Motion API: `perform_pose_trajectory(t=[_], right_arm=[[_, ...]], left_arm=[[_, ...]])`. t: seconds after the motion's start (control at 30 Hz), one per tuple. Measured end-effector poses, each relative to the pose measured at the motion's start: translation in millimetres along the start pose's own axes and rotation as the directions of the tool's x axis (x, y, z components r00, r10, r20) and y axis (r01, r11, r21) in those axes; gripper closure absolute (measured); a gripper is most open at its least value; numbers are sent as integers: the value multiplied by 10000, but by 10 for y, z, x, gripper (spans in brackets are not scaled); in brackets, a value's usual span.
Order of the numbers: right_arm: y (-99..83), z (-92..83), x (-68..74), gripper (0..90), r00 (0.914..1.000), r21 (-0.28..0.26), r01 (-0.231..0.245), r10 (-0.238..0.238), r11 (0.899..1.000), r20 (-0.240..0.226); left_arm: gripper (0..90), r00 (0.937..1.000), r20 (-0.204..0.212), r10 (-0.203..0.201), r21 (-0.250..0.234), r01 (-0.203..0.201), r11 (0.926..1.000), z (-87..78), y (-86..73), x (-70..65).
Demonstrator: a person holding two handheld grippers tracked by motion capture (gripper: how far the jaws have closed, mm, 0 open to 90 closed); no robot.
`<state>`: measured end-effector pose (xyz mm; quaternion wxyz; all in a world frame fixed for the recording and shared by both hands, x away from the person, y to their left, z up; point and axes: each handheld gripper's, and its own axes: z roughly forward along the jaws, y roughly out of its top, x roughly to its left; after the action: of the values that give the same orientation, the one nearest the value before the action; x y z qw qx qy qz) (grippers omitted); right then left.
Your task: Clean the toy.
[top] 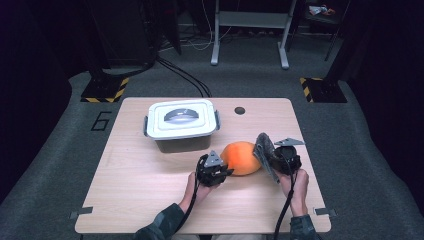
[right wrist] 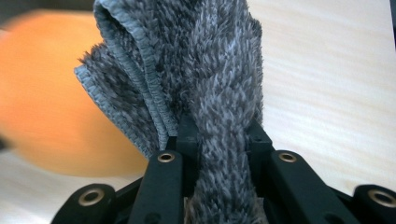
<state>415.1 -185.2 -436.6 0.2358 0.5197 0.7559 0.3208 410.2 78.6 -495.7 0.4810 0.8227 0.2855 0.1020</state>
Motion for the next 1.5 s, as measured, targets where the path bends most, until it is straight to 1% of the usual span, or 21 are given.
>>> perform_pose_trajectory(t=[0.1, 0.17, 0.3, 0.33, 0.37, 0.43, 0.5, 0.6, 0.63, 0.67, 0.87, 0.97, 1.0, 1.03, 1.07, 1.13, 1.17, 1.27, 1.3, 1.4, 1.5], right_arm=[[80, -105, 145, 739, 9989, -482, 417, -428, 9980, -207], [134, -148, 260, 739, 9967, -614, 715, -736, 9955, -339], [214, -134, 490, 738, 9876, -587, 1428, -1462, 9880, -577], [227, -121, 551, 737, 9872, -549, 1439, -1472, 9881, -613], [237, -106, 592, 737, 9834, -504, 1651, -1683, 9850, -672], [241, -60, 658, 736, 9798, -451, 1806, -1838, 9825, -792], [231, 4, 689, 737, 9785, -260, 1960, -1973, 9803, -603], [219, 45, 681, 738, 9776, -157, 2044, -2049, 9788, -477], [215, 48, 682, 738, 9798, -87, 1955, -1957, 9807, -399], [215, 52, 670, 738, 9772, -81, 2082, -2083, 9781, -400], [184, 59, 591, 740, 9802, -70, 1939, -1940, 9810, -404], [172, 55, 553, 739, 9843, -47, 1735, -1735, 9848, -311], [168, 52, 526, 739, 9838, -4, 1763, -1762, 9843, -316], [160, 56, 506, 739, 9872, -7, 1570, -1570, 9876, -291], [155, 60, 474, 739, 9874, -1, 1545, -1545, 9880, -342], [141, 66, 431, 739, 9891, 64, 1469, -1468, 9891, -120], [131, 71, 413, 738, 9913, 87, 1316, -1315, 9913, -104], [107, 100, 331, 738, 9929, 117, 1185, -1185, 9929, 41], [99, 106, 309, 738, 9945, 154, 1047, -1048, 9944, 75], [76, 138, 230, 738, 9961, 224, 861, -864, 9960, 159], [56, 161, 182, 738, 9966, 300, 702, -713, 9971, 404]], left_arm=[[779, 10000, 6, 74, 49, -74, 10000, -4, 11, 3], [779, 10000, 8, 84, 63, -84, 9999, -2, 17, 2], [779, 9999, 5, 119, 52, -119, 9999, 3, 32, -2], [779, 9999, -14, 125, 63, -124, 9999, 2, 33, -6], [779, 9999, -9, 145, 84, -145, 9999, 0, 35, -3], [779, 10000, -23, 91, 96, -91, 9999, 3, 31, 1], [779, 10000, -31, 84, 157, -83, 9998, 5, 26, 3], [779, 9999, 19, 121, 189, -121, 9997, 11, 24, 1], [779, 9999, 53, 149, 214, -150, 9997, 14, 26, -4], [780, 9999, 19, 104, 158, -104, 9998, 22, 24, -15], [781, 9998, 101, 191, 167, -193, 9997, 33, 26, -24], [780, 9996, 126, 265, 237, -268, 9994, 27, 37, -30], [780, 9995, 112, 288, 263, -291, 9992, 25, 39, -32], [780, 9994, 134, 308, 266, -311, 9992, 27, 39, -32], [781, 9994, 156, 302, 242, -306, 9992, 29, 39, -31], [780, 9995, 172, 282, 237, -286, 9993, 30, 36, -30], [781, 9995, 164, 255, 204, -258, 9995, 32, 34, -29], [780, 9995, 176, 255, 193, -259, 9995, 36, 35, -35], [780, 9996, 220, 187, 176, -191, 9997, 39, 34, -37], [781, 9996, 218, 162, 167, -165, 9997, 45, 36, -34], [781, 9996, 216, 179, 178, -183, 9997, 44, 33, -34]])
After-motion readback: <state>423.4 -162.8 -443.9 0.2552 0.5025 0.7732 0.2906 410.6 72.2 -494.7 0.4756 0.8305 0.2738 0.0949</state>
